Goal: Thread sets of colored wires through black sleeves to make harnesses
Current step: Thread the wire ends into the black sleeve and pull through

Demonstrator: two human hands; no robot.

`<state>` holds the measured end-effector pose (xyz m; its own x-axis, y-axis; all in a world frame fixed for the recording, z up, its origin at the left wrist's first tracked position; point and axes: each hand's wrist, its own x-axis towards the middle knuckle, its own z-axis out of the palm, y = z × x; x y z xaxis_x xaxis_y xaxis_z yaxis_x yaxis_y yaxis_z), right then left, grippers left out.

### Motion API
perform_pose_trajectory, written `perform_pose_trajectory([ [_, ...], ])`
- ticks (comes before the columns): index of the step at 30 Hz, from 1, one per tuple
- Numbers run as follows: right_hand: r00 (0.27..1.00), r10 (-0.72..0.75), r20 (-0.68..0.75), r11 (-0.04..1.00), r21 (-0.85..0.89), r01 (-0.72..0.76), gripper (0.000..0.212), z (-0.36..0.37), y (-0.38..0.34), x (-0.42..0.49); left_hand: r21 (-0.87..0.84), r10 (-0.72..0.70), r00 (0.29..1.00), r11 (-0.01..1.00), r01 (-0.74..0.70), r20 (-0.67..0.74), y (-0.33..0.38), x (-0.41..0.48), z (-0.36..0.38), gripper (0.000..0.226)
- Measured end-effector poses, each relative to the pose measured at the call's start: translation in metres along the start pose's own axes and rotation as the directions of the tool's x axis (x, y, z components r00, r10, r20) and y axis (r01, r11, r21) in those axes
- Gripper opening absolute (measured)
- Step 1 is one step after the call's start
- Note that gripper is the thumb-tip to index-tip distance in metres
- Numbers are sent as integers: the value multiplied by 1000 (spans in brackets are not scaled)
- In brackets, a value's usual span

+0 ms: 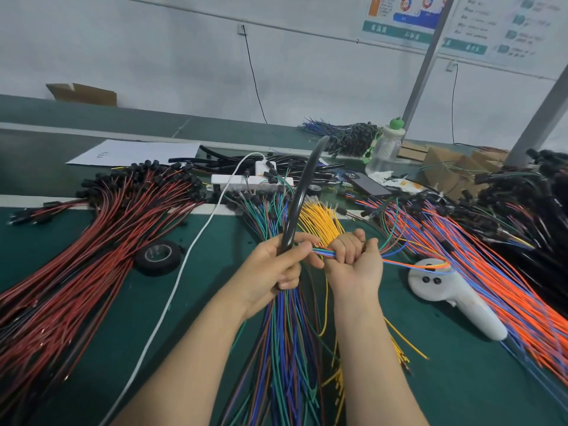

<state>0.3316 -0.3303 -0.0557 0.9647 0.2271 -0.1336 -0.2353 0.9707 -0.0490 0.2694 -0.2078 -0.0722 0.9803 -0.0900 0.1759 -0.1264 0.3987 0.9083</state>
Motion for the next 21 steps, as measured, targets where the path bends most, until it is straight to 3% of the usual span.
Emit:
perform_pose_trajectory([
  [6, 997, 69, 27, 994, 79, -71, 47, 0, 7, -1, -158, 7, 1000, 987, -6, 6, 0, 1, 1, 17],
  [12, 992, 100, 75, 995, -15, -99, 44, 2, 18, -4, -169, -9, 1000, 986, 10, 5, -4, 3, 3, 16],
  [17, 988, 90, 128, 995, 41, -96, 47, 5, 20, -5, -322, -5, 998, 946, 26, 66, -6, 3, 3, 17],
  [21, 985, 108, 134, 994, -46, -103, 46, 6, 22, -6, -252, -2, 998, 968, 16, 56, -6, 3, 2, 11],
])
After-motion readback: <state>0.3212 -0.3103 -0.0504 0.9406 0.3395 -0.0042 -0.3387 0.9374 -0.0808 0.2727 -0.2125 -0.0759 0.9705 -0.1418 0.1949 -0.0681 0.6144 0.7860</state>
